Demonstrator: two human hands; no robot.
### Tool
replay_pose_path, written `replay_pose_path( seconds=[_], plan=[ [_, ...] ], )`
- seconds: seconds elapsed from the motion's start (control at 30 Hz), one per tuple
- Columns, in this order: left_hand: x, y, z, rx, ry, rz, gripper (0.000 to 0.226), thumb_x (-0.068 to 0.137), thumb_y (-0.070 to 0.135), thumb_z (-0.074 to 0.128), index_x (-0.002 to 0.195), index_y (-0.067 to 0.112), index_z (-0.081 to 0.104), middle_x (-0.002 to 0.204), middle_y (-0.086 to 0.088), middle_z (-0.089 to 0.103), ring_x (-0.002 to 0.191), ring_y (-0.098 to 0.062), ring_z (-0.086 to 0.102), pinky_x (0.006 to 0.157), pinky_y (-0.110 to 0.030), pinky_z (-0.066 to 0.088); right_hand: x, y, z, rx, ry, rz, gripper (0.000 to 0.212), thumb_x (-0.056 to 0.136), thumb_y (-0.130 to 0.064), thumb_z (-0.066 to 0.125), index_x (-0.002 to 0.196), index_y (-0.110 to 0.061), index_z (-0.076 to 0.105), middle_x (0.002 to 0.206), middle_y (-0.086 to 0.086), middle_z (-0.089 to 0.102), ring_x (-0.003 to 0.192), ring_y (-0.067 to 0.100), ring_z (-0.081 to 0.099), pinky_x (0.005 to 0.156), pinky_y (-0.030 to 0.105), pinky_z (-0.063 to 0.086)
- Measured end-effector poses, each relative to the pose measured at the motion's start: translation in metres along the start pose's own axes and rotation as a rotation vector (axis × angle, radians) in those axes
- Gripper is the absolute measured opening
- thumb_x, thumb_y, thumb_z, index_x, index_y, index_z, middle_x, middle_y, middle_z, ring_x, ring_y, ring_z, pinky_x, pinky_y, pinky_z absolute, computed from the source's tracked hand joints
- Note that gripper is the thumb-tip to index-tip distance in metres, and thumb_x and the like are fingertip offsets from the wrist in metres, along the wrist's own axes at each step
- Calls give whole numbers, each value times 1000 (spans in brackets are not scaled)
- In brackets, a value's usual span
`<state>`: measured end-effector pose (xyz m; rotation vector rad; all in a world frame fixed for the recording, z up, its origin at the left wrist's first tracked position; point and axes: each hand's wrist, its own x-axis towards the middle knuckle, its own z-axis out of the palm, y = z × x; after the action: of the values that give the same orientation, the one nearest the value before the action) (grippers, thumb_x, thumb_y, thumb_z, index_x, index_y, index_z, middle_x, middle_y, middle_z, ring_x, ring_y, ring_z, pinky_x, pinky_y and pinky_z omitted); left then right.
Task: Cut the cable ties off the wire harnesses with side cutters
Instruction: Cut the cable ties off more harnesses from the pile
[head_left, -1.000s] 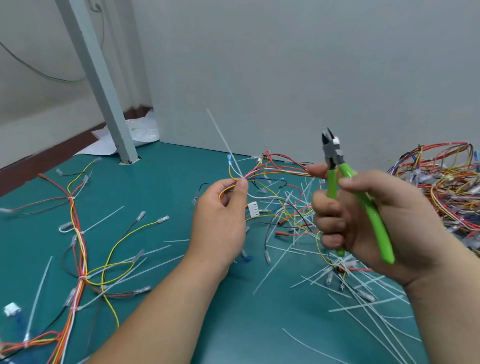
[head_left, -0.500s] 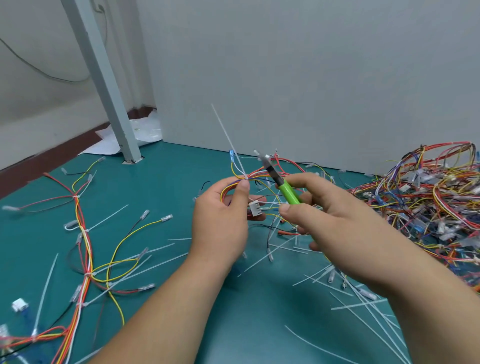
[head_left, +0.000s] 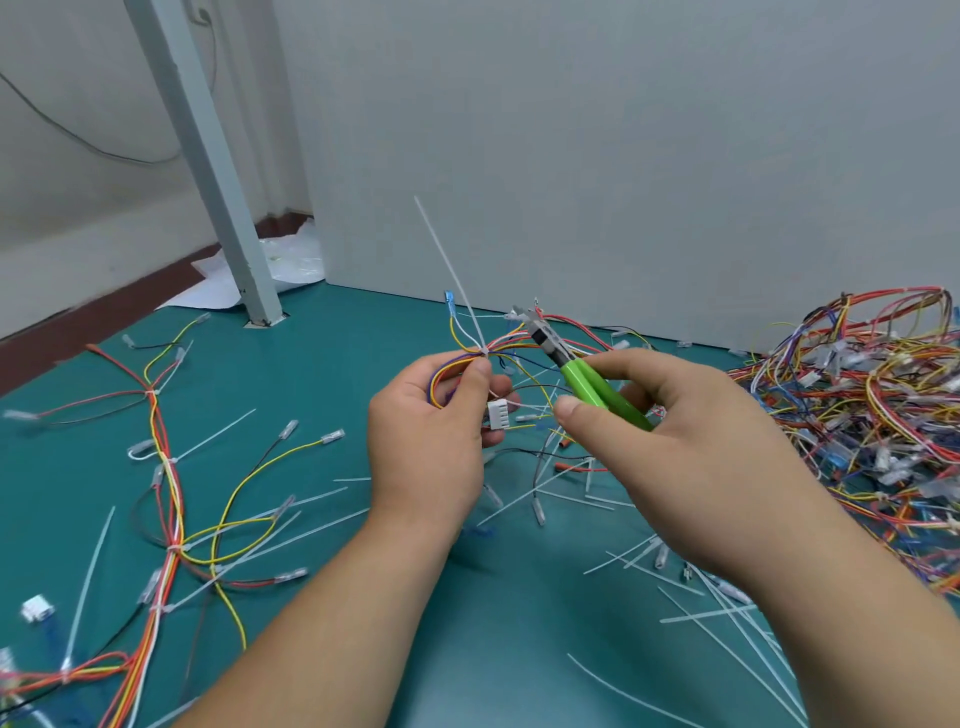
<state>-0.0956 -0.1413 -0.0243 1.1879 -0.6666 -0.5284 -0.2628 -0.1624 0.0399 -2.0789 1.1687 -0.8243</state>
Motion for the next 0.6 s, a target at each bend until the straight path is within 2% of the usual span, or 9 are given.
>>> replay_pose_path(
  seconds=[0.1,0.2,0.37,0.6],
  plan=[
    [-1,3,0,0,8,23,7,97,15,67,92,18,70,77,-1,78,69,-14,75,46,-21,50,-2,1,1,-150,67,-40,38,77,-67,63,111,-52,68,84,-19,67,81,-3,62,71,24,50],
    [-3,5,1,15,8,40,7,96,14,67,90,15,69,77,1,78,69,-16,76,45,-20,50,-3,-1,2,-284,108,-85,44,80,-64,65,122,-51,65,103,-15,66,100,9,62,86,37,54],
    [-2,6,1,27,27,19,6,96,13,67,90,13,69,76,3,78,69,-15,76,45,-18,49,-2,-2,5,-404,87,-85,54,80,-67,61,132,-48,62,104,-16,59,104,11,60,87,38,53],
    [-2,5,0,48,28,25,8,96,12,67,88,14,70,78,2,78,69,-15,76,44,-20,49,-2,2,12,-469,117,-99,49,78,-66,63,120,-42,68,100,-15,59,102,13,62,85,38,54]
  ],
)
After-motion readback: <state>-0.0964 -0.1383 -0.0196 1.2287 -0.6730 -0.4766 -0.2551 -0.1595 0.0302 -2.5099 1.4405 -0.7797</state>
